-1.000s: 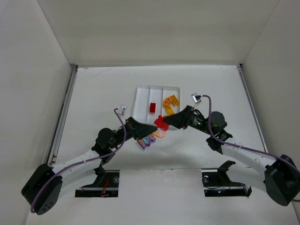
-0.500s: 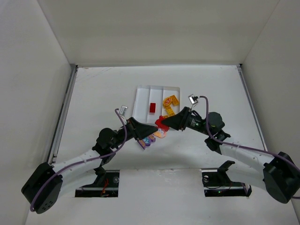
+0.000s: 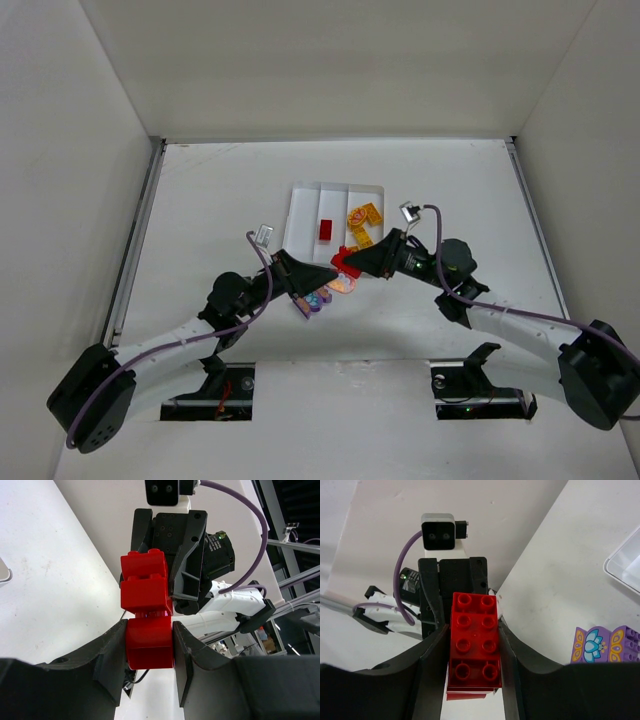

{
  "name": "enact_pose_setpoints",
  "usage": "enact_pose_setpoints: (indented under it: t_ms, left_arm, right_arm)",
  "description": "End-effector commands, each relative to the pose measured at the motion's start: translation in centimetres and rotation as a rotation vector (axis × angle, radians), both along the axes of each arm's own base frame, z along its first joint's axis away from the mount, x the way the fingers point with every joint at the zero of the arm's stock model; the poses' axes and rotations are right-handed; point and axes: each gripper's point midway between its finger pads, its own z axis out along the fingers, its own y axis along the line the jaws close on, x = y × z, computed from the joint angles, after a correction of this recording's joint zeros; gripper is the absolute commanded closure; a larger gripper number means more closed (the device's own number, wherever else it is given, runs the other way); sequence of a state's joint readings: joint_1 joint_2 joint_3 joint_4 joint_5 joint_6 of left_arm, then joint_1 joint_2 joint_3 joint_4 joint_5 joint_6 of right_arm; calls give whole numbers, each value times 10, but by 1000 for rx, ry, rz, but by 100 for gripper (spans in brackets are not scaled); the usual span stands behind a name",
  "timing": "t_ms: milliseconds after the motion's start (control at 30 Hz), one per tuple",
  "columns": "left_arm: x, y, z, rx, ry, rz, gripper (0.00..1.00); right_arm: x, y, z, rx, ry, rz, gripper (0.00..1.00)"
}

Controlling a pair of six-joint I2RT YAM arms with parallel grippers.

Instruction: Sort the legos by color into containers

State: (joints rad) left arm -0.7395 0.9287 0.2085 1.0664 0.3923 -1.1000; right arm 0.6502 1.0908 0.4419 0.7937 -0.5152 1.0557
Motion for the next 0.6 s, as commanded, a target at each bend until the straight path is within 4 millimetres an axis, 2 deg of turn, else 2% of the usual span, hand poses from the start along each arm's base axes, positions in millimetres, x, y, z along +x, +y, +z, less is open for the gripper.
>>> enact_pose_setpoints:
  t_ms: [0,200,300,433,567]
  left_arm:
    - [-5,-2,38,-78,-113,-16,81]
    - [-10,-6,19,-34,-91,-33,81]
    - [0,-2,4,10,-66,4,81]
    - [48,15,-4,70,0,205,77]
    - [100,22,4,134,4,388,77]
  right_arm:
    - [-4,-5,26,71,-86,-6,65]
    - [24,-33,35,85,-100,-126,67]
    - [40,-44,33,71,-94,-176,66]
    - [51,-49,16,27,-74,-224,66]
    - [59,-56,-5,-29,-50,-291,66]
